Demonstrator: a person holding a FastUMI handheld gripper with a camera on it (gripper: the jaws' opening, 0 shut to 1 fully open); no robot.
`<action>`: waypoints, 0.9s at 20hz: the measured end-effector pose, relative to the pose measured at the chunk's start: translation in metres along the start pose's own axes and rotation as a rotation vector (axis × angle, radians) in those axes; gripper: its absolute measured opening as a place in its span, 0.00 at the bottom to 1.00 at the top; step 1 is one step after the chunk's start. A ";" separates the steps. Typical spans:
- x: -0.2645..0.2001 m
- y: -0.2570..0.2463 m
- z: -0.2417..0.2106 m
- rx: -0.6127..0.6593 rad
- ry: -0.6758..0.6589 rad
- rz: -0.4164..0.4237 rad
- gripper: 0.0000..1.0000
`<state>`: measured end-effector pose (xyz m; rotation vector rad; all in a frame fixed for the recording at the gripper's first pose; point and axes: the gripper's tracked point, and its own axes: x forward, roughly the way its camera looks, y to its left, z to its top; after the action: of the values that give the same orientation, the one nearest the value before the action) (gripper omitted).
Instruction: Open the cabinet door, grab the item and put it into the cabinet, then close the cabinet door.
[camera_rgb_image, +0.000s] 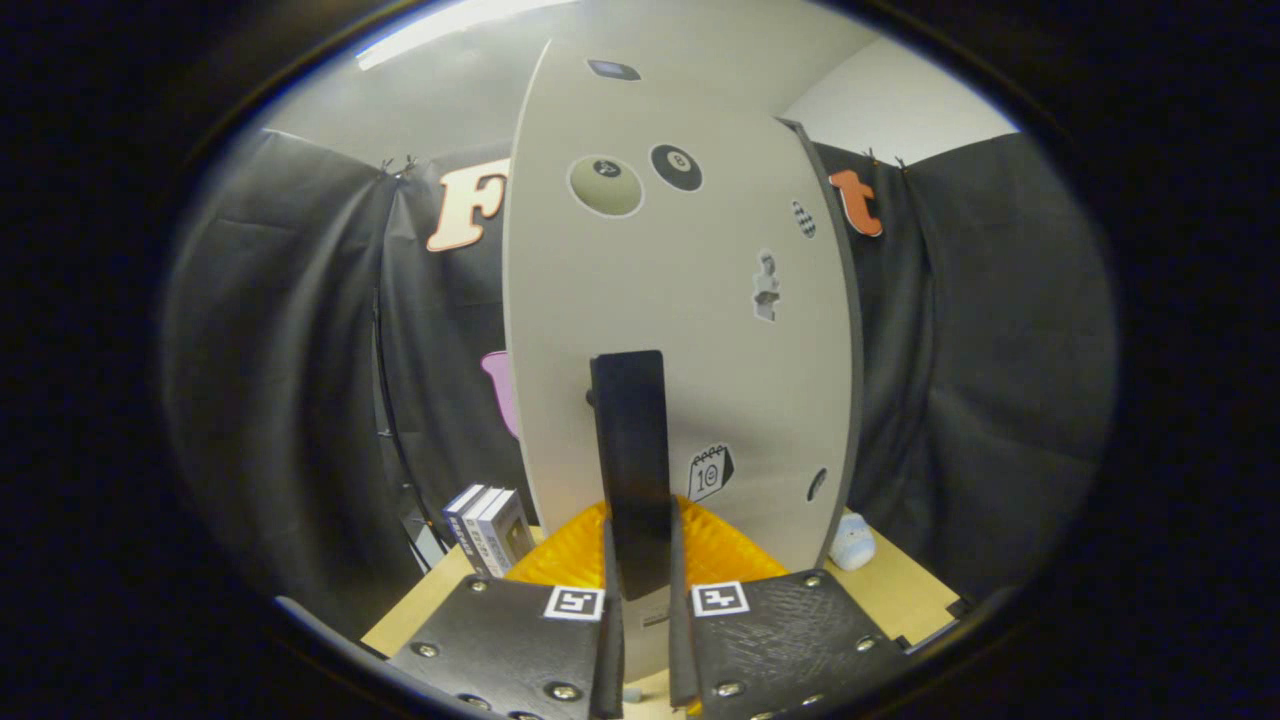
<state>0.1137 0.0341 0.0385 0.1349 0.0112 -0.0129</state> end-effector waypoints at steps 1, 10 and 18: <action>-0.008 -0.009 0.002 0.004 -0.001 -0.007 0.18; -0.060 -0.078 0.009 0.005 -0.006 -0.086 0.14; -0.095 -0.165 0.019 -0.030 -0.017 -0.209 0.13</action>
<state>0.0171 -0.1312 0.0360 0.1032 0.0085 -0.2223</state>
